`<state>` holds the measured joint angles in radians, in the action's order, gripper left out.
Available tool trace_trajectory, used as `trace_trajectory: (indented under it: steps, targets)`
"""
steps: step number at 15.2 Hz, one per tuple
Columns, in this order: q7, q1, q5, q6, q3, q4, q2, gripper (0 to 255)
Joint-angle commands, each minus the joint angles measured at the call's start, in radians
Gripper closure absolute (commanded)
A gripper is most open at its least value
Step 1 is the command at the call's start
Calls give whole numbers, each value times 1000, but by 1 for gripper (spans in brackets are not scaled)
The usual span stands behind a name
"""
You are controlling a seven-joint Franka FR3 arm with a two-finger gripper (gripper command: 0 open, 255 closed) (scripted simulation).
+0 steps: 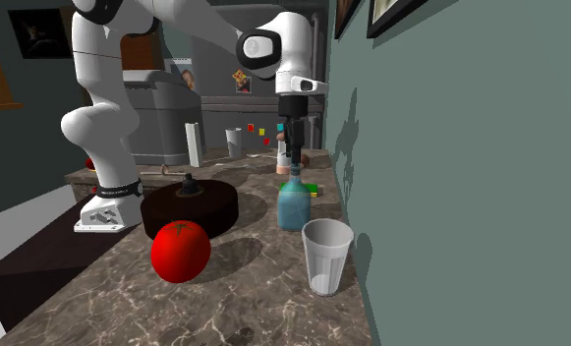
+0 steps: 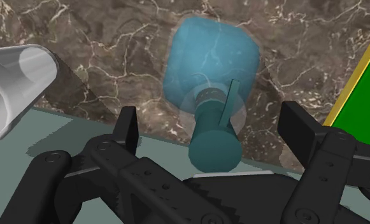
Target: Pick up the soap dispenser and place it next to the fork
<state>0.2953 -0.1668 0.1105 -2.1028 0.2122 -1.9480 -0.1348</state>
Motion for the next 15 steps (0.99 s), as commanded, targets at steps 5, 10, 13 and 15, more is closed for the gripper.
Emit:
trace_trajectory:
  steps: [5, 10, 13, 15]
  targets:
    - [0, 0, 0, 0, 0, 0, 0, 255]
    - [0, 0, 0, -1, 0, -1, 0, 255]
    - [2, 1, 1, 25, 0, 15, 10, 255]
    - [3, 1, 1, 50, 0, 33, 18, 255]
